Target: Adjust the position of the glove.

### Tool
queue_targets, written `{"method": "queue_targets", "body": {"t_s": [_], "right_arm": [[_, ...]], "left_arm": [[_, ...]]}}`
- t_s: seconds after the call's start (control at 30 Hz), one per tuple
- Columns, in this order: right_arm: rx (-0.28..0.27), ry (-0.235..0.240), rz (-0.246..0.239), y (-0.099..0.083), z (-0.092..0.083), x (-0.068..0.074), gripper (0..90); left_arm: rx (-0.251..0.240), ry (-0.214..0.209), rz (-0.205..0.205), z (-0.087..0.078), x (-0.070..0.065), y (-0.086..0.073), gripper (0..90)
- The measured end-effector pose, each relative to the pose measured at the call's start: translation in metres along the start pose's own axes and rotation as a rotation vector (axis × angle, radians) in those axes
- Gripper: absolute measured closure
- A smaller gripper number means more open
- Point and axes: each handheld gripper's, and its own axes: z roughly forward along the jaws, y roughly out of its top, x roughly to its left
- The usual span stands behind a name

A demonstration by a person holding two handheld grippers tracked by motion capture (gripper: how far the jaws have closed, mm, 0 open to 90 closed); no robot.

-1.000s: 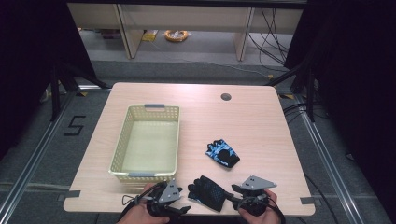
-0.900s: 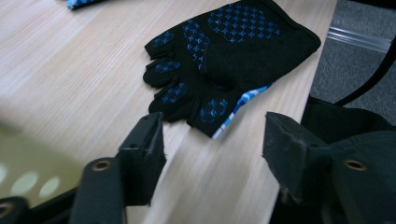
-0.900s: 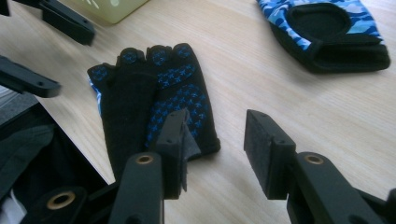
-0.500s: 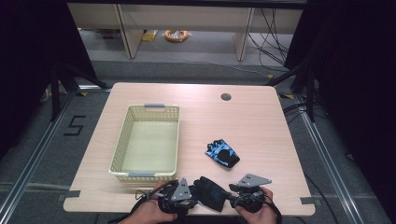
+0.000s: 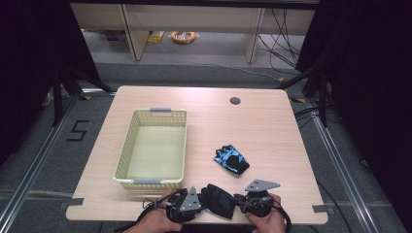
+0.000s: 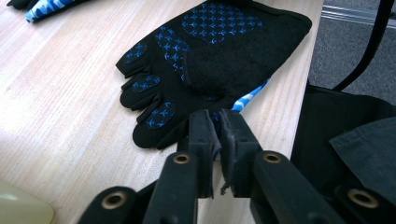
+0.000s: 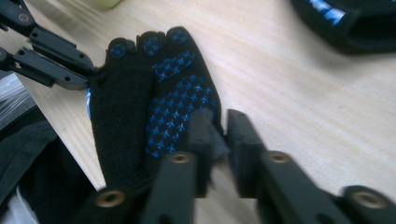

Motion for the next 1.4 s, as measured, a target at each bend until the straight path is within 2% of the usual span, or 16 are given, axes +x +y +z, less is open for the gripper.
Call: {"method": "queue_targets", "body": {"t_s": [0.1,0.13,0.2,0.33,0.53,0.7,0.77,0.83,0.87,0.9,0.93,1.1,1.2,1.23,1.33,1.4], "right_arm": [[-0.012,0.008,0.001,0.001,0.0,0.001,85.1],[-0.003,0.004,-0.035,0.004,-0.002,0.002,85.4],[-0.007,0.015,-0.03,0.007,-0.004,0.003,85.4],[-0.033,0.008,-0.08,0.019,-0.012,0.004,85.6],[-0.021,-0.008,-0.163,0.041,-0.007,-0.007,85.7],[-0.002,-0.01,-0.159,0.048,0.007,-0.016,85.7],[0.048,-0.004,-0.155,0.05,0.014,-0.022,85.6],[0.051,-0.004,-0.14,0.048,0.018,-0.022,85.5],[0.063,-0.007,-0.159,0.047,0.02,-0.026,85.1],[0.063,-0.007,-0.159,0.047,0.02,-0.026,85.1],[0.065,-0.008,-0.132,0.046,0.022,-0.024,84.8],[0.074,-0.013,-0.13,0.045,0.022,-0.025,76.6],[0.034,-0.015,-0.105,0.048,0.015,-0.024,70.0],[-0.015,-0.039,-0.107,0.049,0.01,-0.025,65.6],[-0.045,-0.088,-0.111,0.052,-0.003,-0.028,63.5],[-0.048,-0.111,-0.096,0.054,-0.007,-0.029,62.4]], "left_arm": [[-0.011,-0.002,-0.002,-0.001,-0.002,0.001,85.3],[-0.024,-0.004,0.0,-0.001,-0.003,0.001,85.8],[-0.036,-0.008,-0.005,-0.004,-0.004,0.002,86.1],[-0.045,-0.004,0.008,-0.009,-0.004,0.007,86.1],[-0.048,-0.005,-0.005,-0.002,-0.001,0.014,86.0],[-0.05,0.003,-0.026,0.005,0.003,0.017,85.8],[-0.039,-0.004,-0.029,0.008,0.005,0.017,85.4],[-0.038,-0.027,-0.051,0.012,0.006,0.014,85.0],[-0.023,-0.013,-0.029,0.011,0.007,0.014,83.9],[-0.026,-0.018,-0.039,0.012,0.006,0.014,83.9],[-0.021,-0.023,-0.042,0.012,0.005,0.014,82.9],[-0.037,-0.042,-0.053,0.009,0.004,0.014,69.9],[-0.047,-0.048,-0.045,0.002,0.004,0.014,62.5],[-0.06,-0.049,-0.058,0.0,0.004,0.014,56.2],[-0.102,-0.057,-0.106,-0.011,0.004,0.013,49.4],[-0.102,-0.054,-0.125,-0.015,0.003,0.012,47.2]]}}
